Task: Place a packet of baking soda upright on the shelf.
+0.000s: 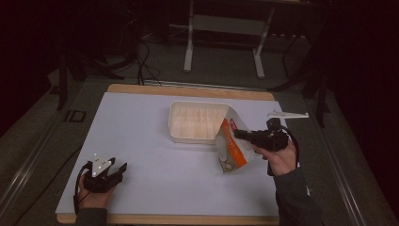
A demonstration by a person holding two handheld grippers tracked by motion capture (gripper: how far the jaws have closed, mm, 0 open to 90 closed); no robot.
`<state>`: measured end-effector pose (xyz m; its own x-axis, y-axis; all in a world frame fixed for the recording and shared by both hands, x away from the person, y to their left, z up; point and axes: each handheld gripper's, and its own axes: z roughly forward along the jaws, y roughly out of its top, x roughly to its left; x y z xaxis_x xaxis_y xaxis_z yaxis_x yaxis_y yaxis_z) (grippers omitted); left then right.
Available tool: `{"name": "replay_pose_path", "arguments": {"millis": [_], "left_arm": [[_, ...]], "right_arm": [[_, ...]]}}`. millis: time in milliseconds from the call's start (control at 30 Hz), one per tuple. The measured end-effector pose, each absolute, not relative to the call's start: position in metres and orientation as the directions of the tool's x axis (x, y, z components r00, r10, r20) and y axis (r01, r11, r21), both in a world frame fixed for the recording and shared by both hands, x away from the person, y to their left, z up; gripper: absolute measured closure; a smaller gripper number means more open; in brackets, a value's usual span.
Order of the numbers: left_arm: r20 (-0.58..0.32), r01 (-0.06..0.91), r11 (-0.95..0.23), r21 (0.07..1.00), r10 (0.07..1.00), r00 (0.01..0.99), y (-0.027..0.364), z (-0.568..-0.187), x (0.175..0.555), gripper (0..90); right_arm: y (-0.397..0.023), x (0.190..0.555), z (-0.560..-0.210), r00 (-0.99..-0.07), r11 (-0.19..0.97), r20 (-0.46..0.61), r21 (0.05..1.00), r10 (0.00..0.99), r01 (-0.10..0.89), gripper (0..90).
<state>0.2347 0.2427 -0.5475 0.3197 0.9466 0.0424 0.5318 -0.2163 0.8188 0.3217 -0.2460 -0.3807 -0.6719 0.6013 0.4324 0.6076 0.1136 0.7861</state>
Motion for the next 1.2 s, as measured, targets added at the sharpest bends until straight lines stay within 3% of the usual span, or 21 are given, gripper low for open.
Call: {"name": "replay_pose_path", "arguments": {"millis": [1200], "left_arm": [[0.033,0.536,-0.211,0.817,0.946,0.322,0.245,-0.549,0.235,48.0]], "right_arm": [[-0.246,0.344,-0.356,-0.617,0.062,0.399,0.805,0.678,0.590,90.0]]}}
